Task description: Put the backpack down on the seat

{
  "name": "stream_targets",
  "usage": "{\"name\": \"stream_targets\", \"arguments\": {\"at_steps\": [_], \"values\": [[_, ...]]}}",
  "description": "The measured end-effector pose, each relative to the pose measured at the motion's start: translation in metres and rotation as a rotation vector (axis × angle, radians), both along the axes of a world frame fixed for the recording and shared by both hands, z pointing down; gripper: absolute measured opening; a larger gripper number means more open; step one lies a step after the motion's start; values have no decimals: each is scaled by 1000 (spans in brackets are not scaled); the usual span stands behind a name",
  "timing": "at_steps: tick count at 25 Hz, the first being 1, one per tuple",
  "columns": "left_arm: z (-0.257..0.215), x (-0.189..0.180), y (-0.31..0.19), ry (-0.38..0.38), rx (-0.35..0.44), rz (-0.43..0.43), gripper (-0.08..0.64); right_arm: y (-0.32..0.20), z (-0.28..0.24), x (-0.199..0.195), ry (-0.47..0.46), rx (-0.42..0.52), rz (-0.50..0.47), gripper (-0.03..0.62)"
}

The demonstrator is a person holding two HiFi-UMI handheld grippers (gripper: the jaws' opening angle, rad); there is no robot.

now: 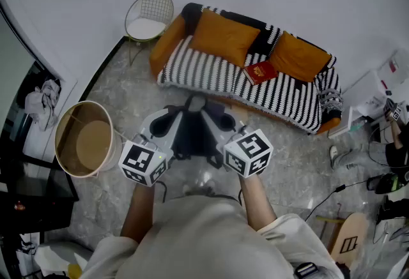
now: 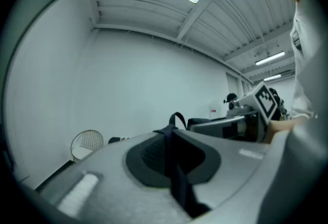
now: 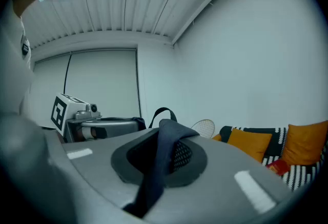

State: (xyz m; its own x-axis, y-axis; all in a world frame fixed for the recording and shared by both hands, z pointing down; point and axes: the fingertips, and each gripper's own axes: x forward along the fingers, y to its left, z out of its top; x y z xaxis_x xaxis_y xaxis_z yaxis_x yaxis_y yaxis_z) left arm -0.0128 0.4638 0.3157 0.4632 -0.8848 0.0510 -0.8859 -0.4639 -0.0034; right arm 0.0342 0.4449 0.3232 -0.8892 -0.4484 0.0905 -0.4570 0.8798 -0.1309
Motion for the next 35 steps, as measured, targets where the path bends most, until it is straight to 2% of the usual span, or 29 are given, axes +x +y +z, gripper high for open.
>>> {"name": "stream_targets", "arguments": {"at_steps": [3, 8, 14, 20, 25, 30, 35], "values": [[0, -7, 1, -9, 1, 0, 9, 2, 2, -7, 8, -5, 4, 18], [-1, -16, 3, -11, 11, 18, 9, 2, -1, -12, -58, -46, 10, 18], [2, -22, 0, -36, 17, 56, 9, -6, 0, -20, -75, -54, 45, 18], [9, -34, -20, -23, -1, 55, 9, -24, 8, -33, -54, -60, 18, 18], [12, -48, -56, -2, -9, 38, 9, -55, 10, -45, -31, -23, -4, 18], [9, -62, -109, -5, 3, 21, 9, -111, 9, -61, -44, -23, -15, 18], [8, -67, -169, 26, -8, 3, 9, -172, 10, -69, -52, -28, -18, 18]]}}
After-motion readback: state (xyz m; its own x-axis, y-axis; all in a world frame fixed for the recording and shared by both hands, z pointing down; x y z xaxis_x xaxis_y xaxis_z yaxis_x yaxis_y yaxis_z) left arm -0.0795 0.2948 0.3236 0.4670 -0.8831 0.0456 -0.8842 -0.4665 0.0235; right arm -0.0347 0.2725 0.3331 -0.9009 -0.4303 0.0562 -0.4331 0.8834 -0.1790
